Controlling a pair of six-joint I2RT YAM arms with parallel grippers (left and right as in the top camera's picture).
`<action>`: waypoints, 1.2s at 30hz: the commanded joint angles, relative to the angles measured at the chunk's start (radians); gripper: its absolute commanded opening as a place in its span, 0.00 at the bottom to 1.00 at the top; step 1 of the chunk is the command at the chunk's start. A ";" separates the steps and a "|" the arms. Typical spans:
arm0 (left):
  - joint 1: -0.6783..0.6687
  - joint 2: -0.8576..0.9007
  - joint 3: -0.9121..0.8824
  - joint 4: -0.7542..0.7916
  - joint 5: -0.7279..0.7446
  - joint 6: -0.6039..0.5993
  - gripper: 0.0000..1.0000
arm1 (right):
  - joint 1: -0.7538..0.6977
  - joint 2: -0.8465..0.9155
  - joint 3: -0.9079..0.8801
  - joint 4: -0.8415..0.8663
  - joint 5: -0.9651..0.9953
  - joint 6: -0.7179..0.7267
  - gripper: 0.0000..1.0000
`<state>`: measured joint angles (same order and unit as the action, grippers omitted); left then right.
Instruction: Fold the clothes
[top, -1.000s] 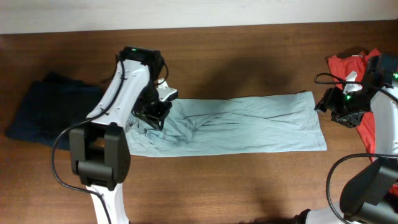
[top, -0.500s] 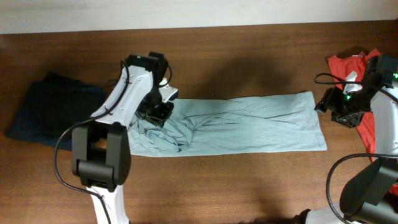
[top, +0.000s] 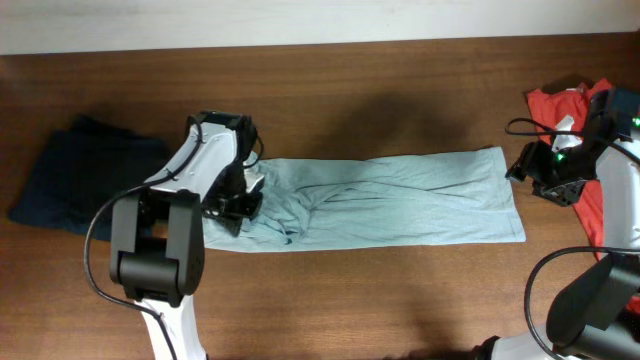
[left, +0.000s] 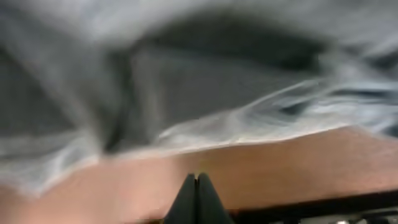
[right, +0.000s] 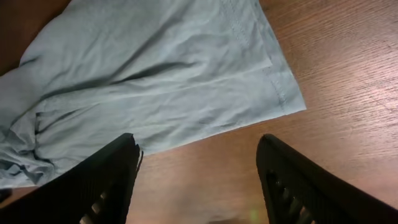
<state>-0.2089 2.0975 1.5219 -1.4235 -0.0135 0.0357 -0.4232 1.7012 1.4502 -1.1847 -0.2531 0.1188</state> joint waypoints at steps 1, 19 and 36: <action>0.047 -0.055 -0.002 0.000 -0.130 -0.161 0.01 | -0.003 -0.019 0.019 0.005 -0.005 -0.011 0.63; 0.071 -0.108 -0.053 0.459 0.211 0.123 0.02 | -0.003 -0.008 0.019 0.021 -0.006 -0.011 0.74; 0.109 -0.033 -0.163 0.556 0.117 0.067 0.01 | 0.047 0.175 0.008 0.227 -0.076 -0.011 0.16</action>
<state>-0.1017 2.0453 1.3838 -0.8776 0.1219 0.1116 -0.4080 1.8347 1.4502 -0.9737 -0.3069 0.1074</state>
